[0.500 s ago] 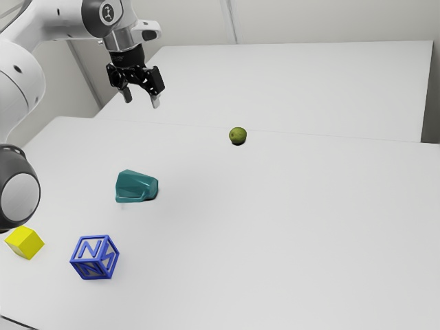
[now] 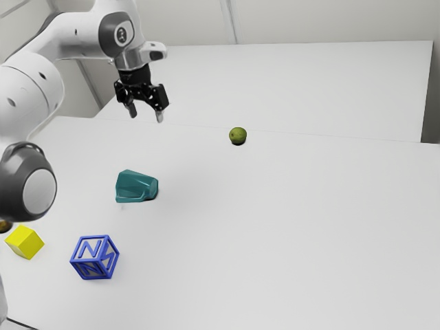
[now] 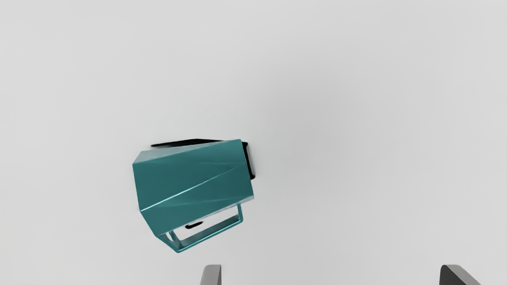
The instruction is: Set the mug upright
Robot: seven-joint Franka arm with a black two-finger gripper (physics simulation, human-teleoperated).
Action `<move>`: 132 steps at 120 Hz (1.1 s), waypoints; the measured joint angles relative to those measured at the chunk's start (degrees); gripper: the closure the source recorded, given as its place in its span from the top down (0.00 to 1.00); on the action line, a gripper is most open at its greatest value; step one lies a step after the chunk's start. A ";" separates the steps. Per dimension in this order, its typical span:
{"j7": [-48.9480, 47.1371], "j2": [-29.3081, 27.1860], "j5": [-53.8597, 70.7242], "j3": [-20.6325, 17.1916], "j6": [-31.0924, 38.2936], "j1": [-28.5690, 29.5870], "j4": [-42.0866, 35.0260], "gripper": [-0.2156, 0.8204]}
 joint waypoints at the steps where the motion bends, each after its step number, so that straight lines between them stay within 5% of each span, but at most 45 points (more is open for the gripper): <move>1: 0.08 -0.05 -0.13 -0.03 0.10 0.21 -0.17 0.79; 37: 6.54 -5.35 -9.94 -1.24 10.64 8.80 -16.24 0.79; 75: 16.66 -18.16 -22.98 -1.65 26.89 14.61 -41.98 0.79; 132: 32.71 -17.54 -38.91 3.94 39.67 14.52 -50.45 0.79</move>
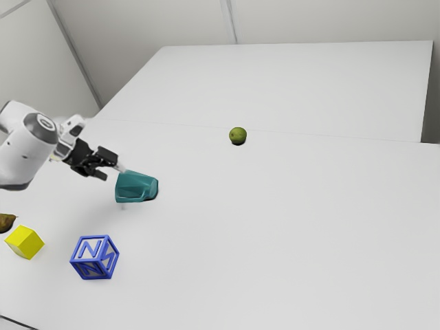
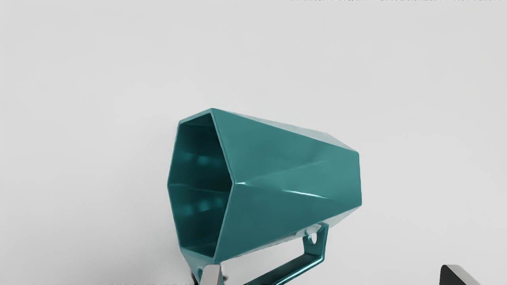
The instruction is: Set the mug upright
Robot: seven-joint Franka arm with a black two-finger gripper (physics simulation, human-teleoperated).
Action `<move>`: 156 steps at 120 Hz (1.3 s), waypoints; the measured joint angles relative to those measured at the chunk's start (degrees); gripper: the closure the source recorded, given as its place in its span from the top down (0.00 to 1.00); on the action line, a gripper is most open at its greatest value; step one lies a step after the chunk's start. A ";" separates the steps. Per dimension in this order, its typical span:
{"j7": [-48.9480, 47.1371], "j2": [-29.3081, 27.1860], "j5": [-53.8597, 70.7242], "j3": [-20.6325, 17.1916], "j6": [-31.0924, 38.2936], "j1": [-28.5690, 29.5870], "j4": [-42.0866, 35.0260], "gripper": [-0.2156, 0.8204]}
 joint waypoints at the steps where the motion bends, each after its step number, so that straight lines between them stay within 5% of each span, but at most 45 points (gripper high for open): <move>1: 0.27 0.07 -0.14 0.11 0.07 0.01 -0.05 0.79; 68: 16.12 11.90 -10.14 1.55 -0.84 0.05 6.59 0.79; 156: 30.51 15.62 -28.53 2.81 -19.82 3.62 7.75 0.79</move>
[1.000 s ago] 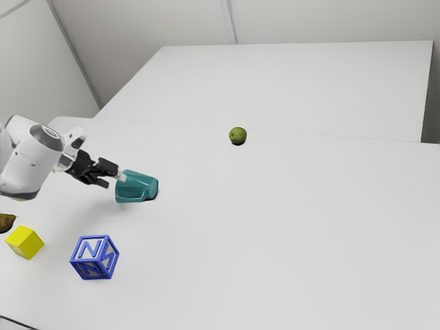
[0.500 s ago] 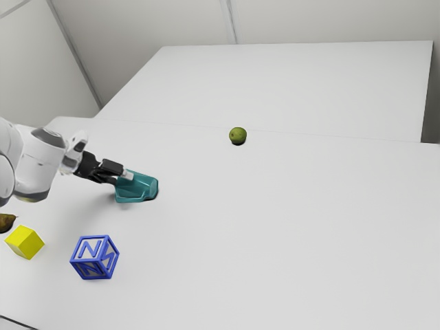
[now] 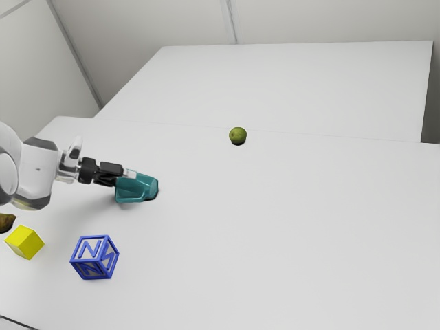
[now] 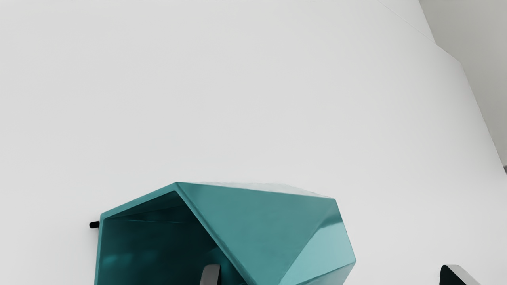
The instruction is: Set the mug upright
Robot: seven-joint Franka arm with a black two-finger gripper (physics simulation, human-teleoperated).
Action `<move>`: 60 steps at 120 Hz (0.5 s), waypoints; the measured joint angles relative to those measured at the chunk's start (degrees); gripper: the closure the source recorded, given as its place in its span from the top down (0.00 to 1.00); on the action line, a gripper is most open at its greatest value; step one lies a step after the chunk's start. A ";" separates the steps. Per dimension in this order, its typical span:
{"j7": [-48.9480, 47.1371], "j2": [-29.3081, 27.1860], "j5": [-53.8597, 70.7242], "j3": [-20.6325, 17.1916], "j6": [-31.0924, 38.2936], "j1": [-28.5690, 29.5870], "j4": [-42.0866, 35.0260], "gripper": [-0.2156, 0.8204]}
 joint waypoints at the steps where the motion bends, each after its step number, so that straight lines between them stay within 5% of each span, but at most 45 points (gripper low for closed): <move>1: 0.11 0.02 -0.07 0.00 -0.11 0.03 0.02 0.79; 28: 2.59 0.86 -1.98 0.00 -2.31 0.20 -0.10 0.69; 60: 4.55 1.28 -2.99 0.00 -3.47 0.11 -0.37 0.44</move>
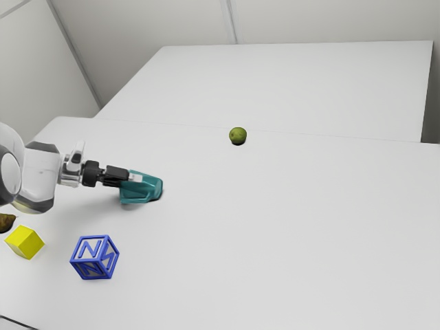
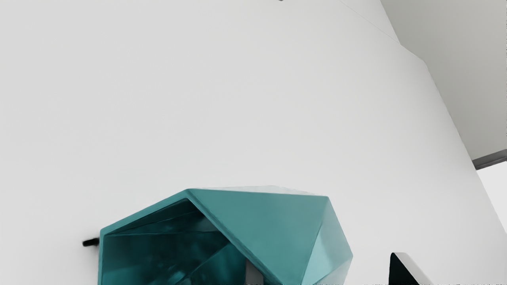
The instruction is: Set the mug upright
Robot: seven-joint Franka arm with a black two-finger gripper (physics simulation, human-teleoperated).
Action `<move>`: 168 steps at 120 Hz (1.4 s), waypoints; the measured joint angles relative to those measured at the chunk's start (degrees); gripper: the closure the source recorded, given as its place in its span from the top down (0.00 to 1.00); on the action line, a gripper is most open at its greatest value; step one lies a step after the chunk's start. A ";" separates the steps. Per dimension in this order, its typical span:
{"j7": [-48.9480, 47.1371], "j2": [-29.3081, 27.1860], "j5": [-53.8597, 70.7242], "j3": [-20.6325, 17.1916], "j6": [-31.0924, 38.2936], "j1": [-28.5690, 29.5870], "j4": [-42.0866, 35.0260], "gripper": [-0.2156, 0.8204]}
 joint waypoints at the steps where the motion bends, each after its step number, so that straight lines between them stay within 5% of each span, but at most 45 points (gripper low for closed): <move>1: 0.05 0.00 -0.01 0.00 -0.02 0.00 -0.02 0.43; 33: 1.40 0.00 -0.81 0.00 -0.23 0.08 -0.49 0.16; 64: 3.20 -1.48 -1.59 -0.17 0.65 -0.53 -0.92 0.06; 100: 4.41 -10.24 0.47 -0.62 5.19 -5.43 -4.04 0.04; 147: -8.19 -24.65 38.40 -2.26 20.73 -19.31 -12.66 0.03; 168: -18.21 -26.21 55.61 -2.85 23.10 -22.21 -12.71 0.03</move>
